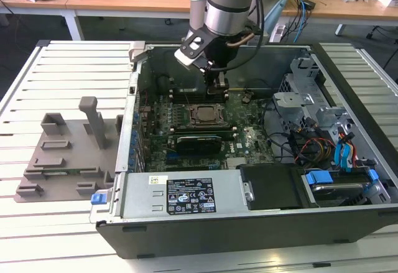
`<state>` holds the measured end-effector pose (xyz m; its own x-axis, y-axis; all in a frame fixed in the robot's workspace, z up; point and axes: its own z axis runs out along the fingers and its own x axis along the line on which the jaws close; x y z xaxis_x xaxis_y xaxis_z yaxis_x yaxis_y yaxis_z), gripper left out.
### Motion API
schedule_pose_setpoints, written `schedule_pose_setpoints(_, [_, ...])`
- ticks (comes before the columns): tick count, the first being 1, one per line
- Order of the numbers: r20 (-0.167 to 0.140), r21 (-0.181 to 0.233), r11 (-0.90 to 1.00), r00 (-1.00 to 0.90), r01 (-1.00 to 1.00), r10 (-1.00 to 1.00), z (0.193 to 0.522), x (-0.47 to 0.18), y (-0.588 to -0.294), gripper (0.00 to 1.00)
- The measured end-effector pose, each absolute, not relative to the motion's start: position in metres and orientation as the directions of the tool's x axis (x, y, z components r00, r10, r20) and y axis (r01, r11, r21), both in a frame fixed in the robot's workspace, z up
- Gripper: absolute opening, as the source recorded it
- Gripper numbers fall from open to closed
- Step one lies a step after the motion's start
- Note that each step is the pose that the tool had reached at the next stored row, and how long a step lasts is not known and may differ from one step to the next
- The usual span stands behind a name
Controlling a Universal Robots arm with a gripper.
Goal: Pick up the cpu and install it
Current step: 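Install the first cpu locking lever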
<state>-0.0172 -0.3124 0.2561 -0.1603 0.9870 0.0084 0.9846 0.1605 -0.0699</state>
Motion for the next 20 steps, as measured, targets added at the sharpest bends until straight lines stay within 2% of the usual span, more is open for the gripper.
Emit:
schedule_pose_setpoints(12, [0.008, -0.070, 0.346, -0.346, 0.936, 0.938, 0.2561, -0.0172, -0.3125, 0.11])
schedule_pose_setpoints(20, [0.008, -0.070, 0.393, -0.394, 0.917, 0.919, 0.2561, -0.0171, -0.3124, 0.11])
